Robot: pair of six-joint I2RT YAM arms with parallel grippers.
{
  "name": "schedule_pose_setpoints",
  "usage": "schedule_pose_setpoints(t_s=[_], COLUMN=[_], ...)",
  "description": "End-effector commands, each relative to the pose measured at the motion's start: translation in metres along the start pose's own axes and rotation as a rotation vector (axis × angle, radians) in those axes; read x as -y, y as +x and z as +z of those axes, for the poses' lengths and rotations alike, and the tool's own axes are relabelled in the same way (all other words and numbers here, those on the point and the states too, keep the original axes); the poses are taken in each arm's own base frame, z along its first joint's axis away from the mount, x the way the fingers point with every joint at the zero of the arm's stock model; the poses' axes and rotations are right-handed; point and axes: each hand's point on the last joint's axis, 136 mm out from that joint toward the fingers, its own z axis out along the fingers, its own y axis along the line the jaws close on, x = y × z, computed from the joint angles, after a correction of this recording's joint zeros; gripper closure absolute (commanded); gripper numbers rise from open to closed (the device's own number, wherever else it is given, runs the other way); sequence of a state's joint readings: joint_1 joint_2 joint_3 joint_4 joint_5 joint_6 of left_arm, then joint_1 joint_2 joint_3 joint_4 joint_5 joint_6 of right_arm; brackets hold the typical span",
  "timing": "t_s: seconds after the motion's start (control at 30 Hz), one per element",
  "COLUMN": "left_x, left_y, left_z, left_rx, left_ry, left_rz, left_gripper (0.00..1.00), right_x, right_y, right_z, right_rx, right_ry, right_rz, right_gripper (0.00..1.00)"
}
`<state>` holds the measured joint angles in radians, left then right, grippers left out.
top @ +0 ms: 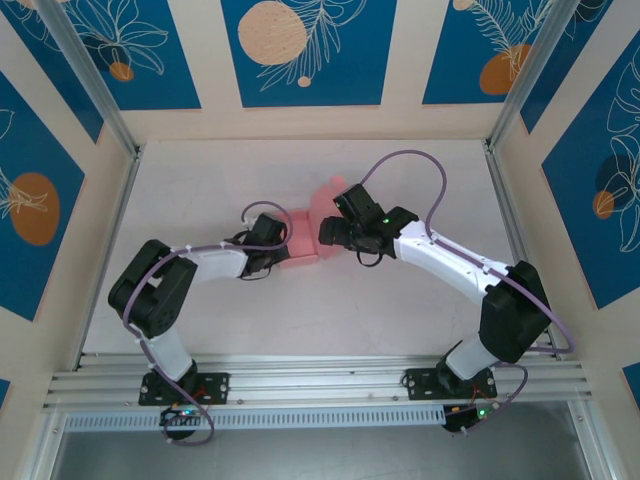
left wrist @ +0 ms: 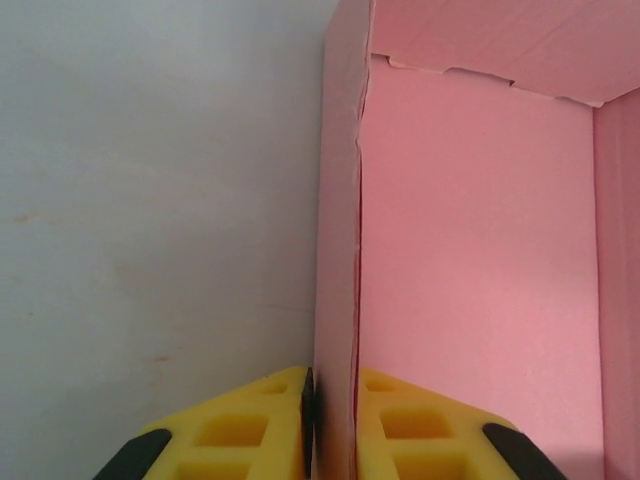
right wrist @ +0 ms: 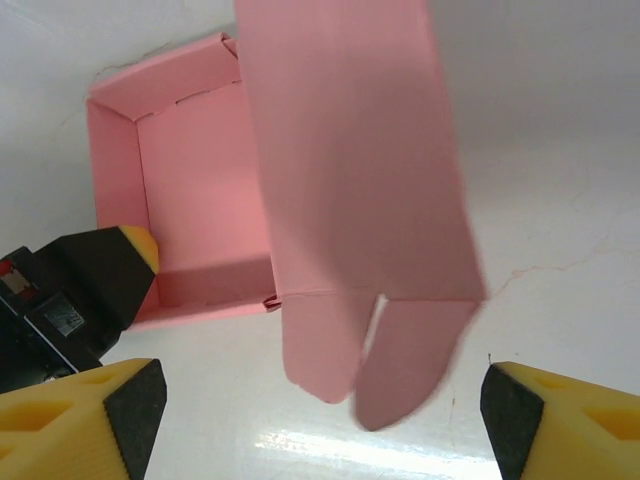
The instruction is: Fold the paper box
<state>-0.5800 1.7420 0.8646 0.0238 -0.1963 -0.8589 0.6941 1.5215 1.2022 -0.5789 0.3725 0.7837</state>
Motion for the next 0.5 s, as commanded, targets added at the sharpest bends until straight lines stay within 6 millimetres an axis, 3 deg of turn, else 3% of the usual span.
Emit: schedule_pose_setpoints(t_s=[0.0, 0.13, 0.37, 0.47], left_x=[0.004, 0.007, 0.009, 0.013], left_y=[-0.005, -0.004, -0.003, -0.003], left_z=[-0.005, -0.005, -0.008, -0.010], left_rx=[0.035, 0.031, 0.027, 0.024], left_ry=[0.016, 0.038, 0.056, 0.082], left_rz=[-0.022, -0.034, -0.041, -0.045], left_gripper=[0.84, 0.84, 0.79, 0.73], right_x=[0.001, 0.003, -0.009, -0.015], right_y=[-0.012, -0.010, -0.027, -0.034], right_z=[-0.001, 0.015, 0.027, 0.031], right_rx=[0.044, 0.037, 0.084, 0.100], right_ry=[0.014, 0.023, -0.009, -0.021], right_rz=[-0.004, -0.011, -0.104, -0.158], right_gripper=[0.19, 0.24, 0.51, 0.66])
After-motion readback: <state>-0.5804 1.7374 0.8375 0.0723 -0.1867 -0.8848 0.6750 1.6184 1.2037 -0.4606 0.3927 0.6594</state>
